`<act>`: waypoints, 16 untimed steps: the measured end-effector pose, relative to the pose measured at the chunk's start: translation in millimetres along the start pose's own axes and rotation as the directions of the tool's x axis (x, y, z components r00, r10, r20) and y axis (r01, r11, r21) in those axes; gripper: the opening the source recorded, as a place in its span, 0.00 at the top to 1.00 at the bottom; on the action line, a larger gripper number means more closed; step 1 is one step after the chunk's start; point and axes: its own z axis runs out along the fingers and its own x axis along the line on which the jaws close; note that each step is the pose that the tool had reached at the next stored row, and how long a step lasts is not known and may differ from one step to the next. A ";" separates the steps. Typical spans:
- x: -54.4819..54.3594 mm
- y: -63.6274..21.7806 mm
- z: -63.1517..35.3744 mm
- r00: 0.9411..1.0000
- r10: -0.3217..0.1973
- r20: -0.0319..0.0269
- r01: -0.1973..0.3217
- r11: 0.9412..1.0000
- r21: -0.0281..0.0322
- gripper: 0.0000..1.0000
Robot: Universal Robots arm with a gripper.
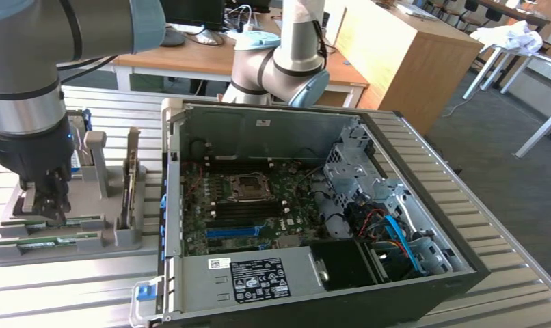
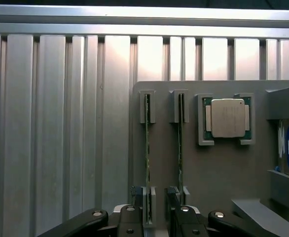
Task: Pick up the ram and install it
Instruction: 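Pick up the ram and move it above insertion slot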
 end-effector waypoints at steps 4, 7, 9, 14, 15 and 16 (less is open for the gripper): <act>0.2 -0.2 5.9 1.000 0.000 0.000 0.000 1.000 0.000 0.69; 0.4 -0.3 9.8 1.000 0.000 0.000 0.000 1.000 0.000 0.69; 0.4 -0.4 12.0 1.000 0.000 0.000 0.000 1.000 0.000 0.69; 0.5 -0.5 16.5 1.000 0.000 0.000 0.000 1.000 0.000 0.69; 0.5 -0.5 16.5 1.000 0.000 0.000 0.000 1.000 0.000 0.69; 0.5 -0.5 16.5 1.000 0.000 0.000 0.000 1.000 0.000 0.69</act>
